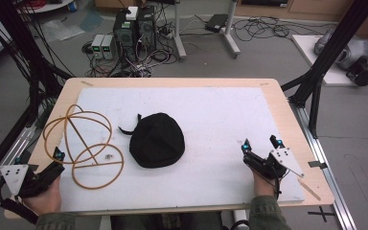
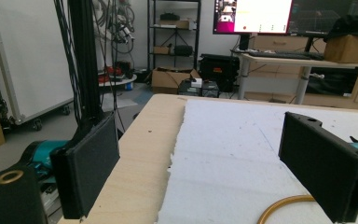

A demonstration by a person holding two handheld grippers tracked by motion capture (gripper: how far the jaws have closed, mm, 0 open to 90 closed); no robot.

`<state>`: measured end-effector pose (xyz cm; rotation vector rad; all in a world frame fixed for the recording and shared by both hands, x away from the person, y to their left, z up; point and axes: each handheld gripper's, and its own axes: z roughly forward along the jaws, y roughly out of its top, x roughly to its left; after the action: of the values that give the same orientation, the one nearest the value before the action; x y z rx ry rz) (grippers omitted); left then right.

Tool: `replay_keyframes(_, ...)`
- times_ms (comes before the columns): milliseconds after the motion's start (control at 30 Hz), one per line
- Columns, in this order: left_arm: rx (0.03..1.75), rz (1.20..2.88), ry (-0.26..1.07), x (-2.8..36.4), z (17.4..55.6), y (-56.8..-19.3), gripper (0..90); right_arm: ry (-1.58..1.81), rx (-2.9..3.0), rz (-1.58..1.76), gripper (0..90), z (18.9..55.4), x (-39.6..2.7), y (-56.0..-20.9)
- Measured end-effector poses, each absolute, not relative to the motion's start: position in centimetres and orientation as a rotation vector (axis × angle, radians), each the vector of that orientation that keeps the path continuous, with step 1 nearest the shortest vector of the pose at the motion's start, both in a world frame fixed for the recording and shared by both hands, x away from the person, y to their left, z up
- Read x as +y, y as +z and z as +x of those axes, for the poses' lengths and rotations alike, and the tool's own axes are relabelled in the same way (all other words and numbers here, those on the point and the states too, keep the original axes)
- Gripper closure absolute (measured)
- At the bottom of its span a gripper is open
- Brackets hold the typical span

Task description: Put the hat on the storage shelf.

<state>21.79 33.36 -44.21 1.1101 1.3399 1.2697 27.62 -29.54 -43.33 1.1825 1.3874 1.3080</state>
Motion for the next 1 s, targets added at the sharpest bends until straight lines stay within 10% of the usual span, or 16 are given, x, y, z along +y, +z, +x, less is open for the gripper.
replay_keyframes(1000, 1.323, 1.127, 1.27, 33.04, 21.99, -44.21, 12.5, 1.326, 1.385, 1.207, 7.8, 27.61, -29.5, -43.06)
